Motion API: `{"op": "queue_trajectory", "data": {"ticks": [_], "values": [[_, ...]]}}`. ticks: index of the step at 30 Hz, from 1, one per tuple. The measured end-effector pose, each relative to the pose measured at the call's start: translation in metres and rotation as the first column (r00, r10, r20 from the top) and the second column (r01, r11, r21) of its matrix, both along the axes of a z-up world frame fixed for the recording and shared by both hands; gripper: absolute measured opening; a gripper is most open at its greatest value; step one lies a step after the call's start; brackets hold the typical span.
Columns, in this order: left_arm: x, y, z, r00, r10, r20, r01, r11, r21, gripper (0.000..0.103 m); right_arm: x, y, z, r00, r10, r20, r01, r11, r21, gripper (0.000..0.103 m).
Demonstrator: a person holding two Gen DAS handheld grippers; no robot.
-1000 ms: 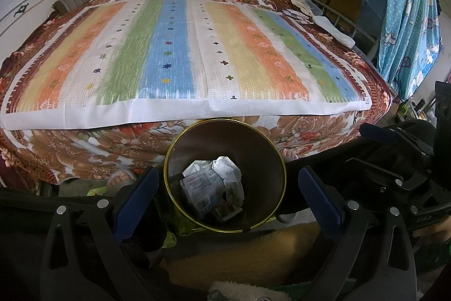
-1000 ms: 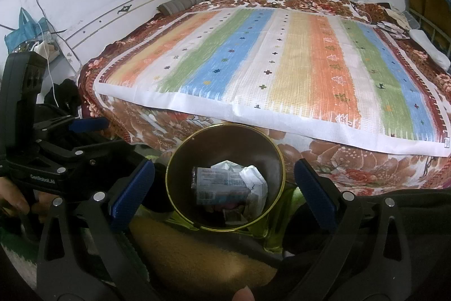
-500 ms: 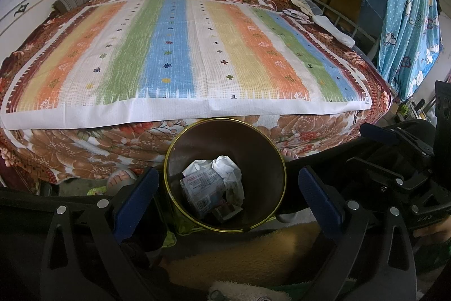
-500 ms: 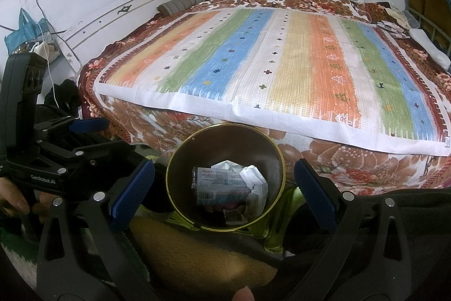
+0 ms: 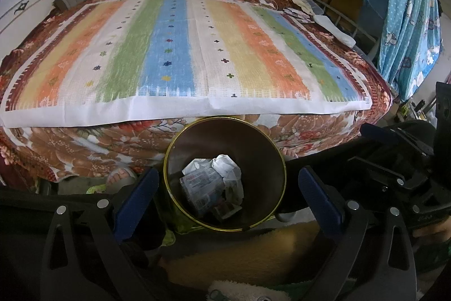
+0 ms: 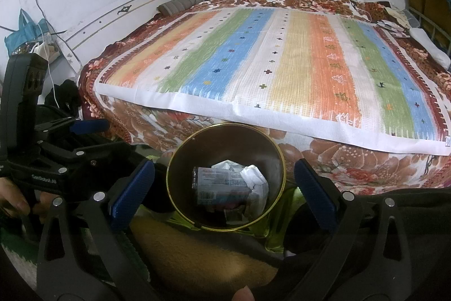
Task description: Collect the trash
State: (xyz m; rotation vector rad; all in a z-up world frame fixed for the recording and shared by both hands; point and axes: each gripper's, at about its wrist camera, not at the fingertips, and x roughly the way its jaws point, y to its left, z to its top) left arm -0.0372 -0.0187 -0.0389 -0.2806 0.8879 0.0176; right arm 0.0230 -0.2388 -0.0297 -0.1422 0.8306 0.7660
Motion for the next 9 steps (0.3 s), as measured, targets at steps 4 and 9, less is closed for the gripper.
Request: {"op": "queue_trajectory", "data": {"ticks": [4, 9], "values": [[0.0009, 0.0014, -0.0009, 1.000, 0.000, -0.004, 0.000, 1.000, -0.006, 0.097, 0.0005, -0.0005, 0.0001, 1.000, 0.000, 0.000, 0.000, 1.000, 0.000, 0.094], [0.0026, 0.0009, 0.0005, 1.000, 0.000, -0.006, 0.000, 1.000, -0.011, 0.097, 0.0004, -0.0004, 0.0001, 1.000, 0.000, 0.000, 0.000, 1.000, 0.000, 0.094]]}}
